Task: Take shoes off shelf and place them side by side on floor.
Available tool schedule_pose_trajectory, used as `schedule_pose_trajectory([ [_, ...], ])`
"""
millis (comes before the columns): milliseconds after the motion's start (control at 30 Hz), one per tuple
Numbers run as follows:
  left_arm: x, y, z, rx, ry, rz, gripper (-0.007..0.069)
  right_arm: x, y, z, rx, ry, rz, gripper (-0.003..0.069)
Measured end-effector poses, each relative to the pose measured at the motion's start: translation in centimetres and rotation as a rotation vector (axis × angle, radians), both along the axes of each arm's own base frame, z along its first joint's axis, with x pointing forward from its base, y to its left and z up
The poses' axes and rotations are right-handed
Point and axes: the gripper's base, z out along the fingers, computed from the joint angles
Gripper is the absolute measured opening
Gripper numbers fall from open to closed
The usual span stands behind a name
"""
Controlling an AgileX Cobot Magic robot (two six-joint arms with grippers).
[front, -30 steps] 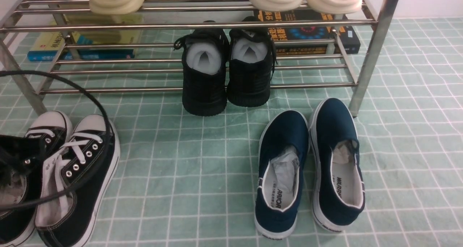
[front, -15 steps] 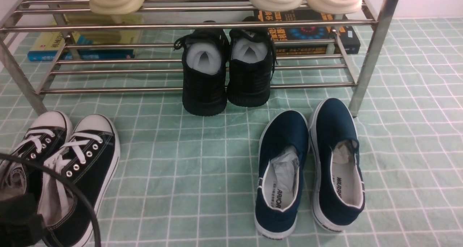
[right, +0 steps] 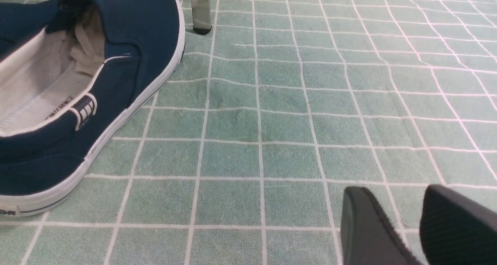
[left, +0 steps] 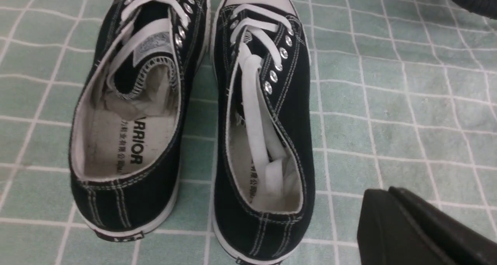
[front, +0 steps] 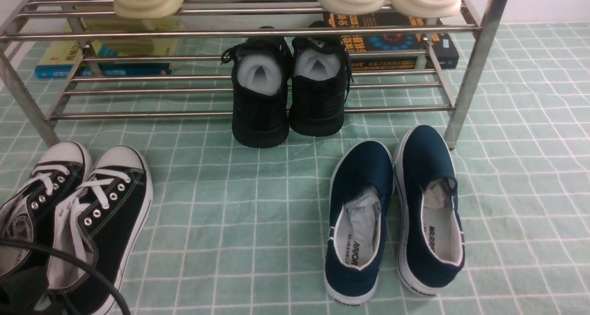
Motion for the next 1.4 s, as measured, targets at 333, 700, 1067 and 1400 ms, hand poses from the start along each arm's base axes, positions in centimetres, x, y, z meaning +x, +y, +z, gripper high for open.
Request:
schedule_pose_trajectory([
  [333,-1.4,0.4,-3.4,0.066,-0.115,0.003,0.002,0.0,0.0,0.0,0.0,0.0,0.0,0.0238],
  [700,-3.1,0.8,-6.7,0.076,-0.252,0.054,0.0033,0.0,0.0,0.0,0.0,0.0,0.0,0.0238],
  [1067,-3.2,0.9,-6.9,0.092,-0.221,0.056,0.0041,0.0,0.0,0.0,0.0,0.0,0.0,0.0238],
  [1400,-3.2,0.9,-6.9,0.097,-0.218,0.056,0.0053,0.0,0.0,0.0,0.0,0.0,0.0,0.0238],
])
